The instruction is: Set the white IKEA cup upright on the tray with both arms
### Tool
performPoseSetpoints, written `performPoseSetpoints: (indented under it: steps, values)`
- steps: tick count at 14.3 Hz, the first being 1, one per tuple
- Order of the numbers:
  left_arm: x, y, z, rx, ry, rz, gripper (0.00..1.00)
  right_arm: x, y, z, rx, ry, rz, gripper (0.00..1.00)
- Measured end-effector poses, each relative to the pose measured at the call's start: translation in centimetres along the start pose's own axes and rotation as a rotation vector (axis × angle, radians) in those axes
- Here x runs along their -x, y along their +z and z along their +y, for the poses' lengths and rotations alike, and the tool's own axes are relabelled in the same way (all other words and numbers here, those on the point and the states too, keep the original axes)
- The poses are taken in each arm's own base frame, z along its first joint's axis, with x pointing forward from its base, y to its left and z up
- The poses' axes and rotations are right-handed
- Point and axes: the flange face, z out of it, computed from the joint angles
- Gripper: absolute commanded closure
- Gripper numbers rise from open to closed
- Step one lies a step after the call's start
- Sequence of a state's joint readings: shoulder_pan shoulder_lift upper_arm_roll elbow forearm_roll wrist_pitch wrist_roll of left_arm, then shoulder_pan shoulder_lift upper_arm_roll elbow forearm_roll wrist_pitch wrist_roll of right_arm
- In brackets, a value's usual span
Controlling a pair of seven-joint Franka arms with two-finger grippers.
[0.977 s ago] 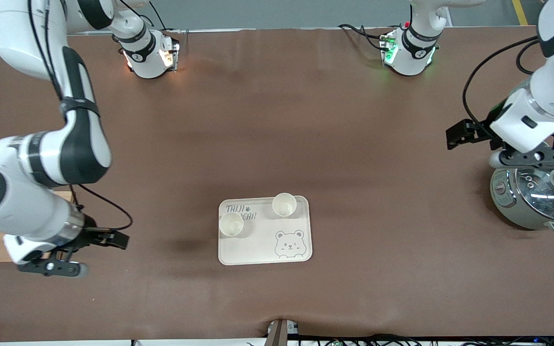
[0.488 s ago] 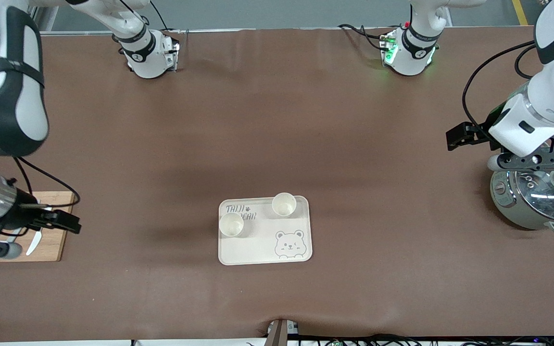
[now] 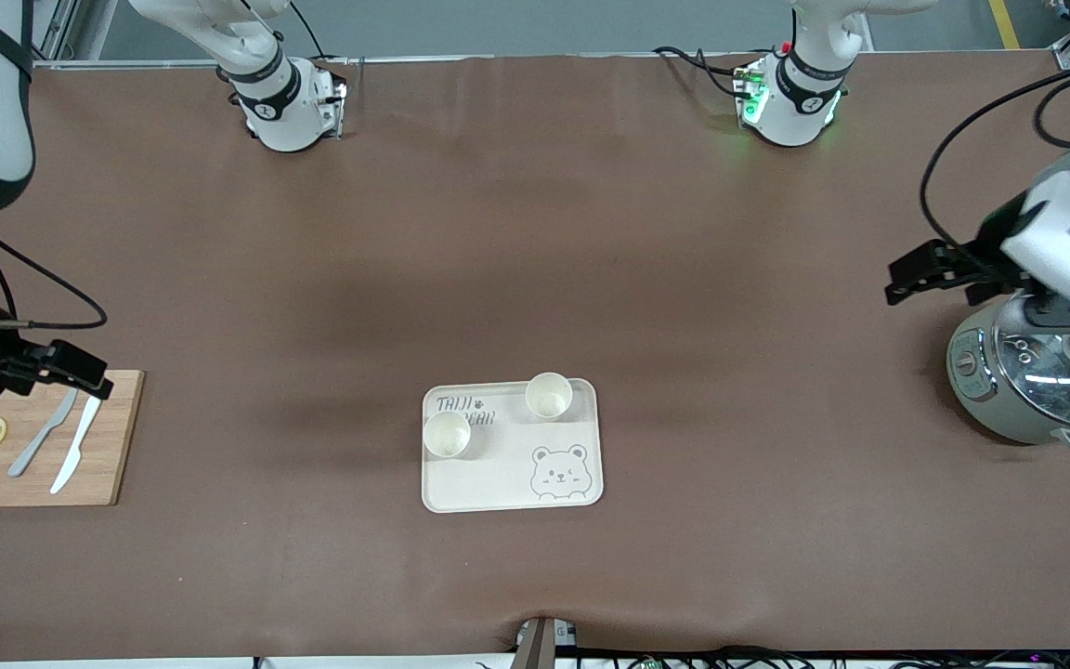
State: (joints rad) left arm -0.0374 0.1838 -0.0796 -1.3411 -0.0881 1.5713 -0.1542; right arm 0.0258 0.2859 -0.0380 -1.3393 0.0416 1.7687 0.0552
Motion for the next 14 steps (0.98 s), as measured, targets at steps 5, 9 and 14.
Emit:
performPoseSetpoints:
  steps: [5,9,14]
  values:
    - [0.8,0.1,2.0,0.016,0.033,-0.028,0.00,3.2,-2.0,2.6,0.001,-0.019,-0.006,0.00]
    - [0.9,0.2,1.9,0.013,0.033,-0.046,0.00,6.0,-3.4,2.8,-0.002,-0.023,-0.012,0.00]
    - [0.9,0.3,1.9,0.013,0.033,-0.048,0.00,7.9,-3.9,4.3,-0.001,-0.038,-0.058,0.00]
